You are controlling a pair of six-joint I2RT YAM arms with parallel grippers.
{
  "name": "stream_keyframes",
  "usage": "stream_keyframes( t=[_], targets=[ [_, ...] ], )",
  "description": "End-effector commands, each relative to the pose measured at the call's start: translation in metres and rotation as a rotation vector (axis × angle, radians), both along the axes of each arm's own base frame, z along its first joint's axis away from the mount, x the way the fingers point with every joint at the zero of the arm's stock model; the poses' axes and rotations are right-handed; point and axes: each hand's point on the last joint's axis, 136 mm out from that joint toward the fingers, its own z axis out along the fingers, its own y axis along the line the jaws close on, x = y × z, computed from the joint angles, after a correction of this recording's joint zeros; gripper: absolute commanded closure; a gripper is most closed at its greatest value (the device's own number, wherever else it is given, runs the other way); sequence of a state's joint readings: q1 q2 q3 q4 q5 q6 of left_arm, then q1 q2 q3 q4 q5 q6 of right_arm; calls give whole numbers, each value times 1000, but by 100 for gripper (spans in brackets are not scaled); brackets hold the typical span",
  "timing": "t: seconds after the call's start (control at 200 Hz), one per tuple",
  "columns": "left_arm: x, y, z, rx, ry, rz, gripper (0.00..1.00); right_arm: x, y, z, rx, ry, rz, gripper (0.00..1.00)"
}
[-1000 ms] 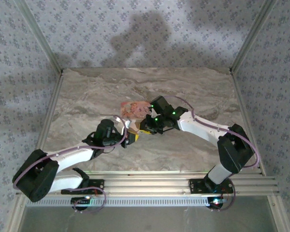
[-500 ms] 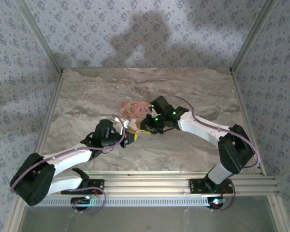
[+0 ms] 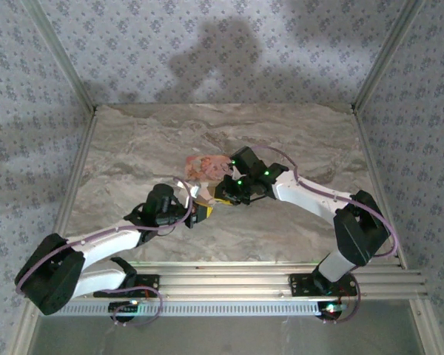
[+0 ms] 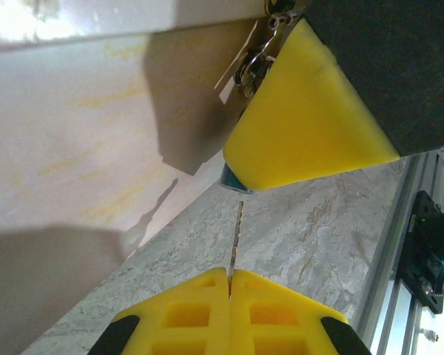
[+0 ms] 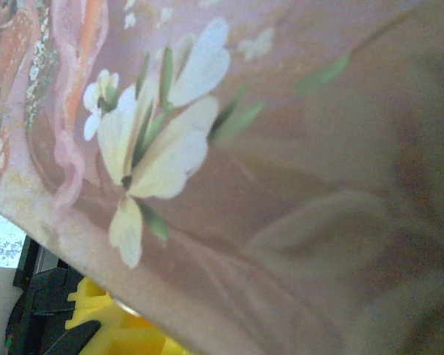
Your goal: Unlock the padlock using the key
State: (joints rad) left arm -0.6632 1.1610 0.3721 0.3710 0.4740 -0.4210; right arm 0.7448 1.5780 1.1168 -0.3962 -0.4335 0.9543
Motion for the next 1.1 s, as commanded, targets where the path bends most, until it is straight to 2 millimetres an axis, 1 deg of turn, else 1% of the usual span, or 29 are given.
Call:
stream_keyframes(
  t=[0.0,0.25,0.49,0.789,0.919,1.099],
  targets=[
    [3,-4,12,-36,-30,1,100,1,6,19,44,-36,4,100],
    [8,-6,14,-42,-34,17,100,-1,7,17,44,-34,8,100],
    [12,-7,9,-38,-24,28,100,-2,7,17,44,-32,10,100],
    [12,-8,22,-79,-37,31,100,-3,7,13,43,-23,12,100],
    [13,-13,29,-109,-35,25,100,-5,8,13,46,-18,18,100],
    [15,-17,30,-146,-33,19,100,-7,13,16,79,-7,26,100]
  ],
)
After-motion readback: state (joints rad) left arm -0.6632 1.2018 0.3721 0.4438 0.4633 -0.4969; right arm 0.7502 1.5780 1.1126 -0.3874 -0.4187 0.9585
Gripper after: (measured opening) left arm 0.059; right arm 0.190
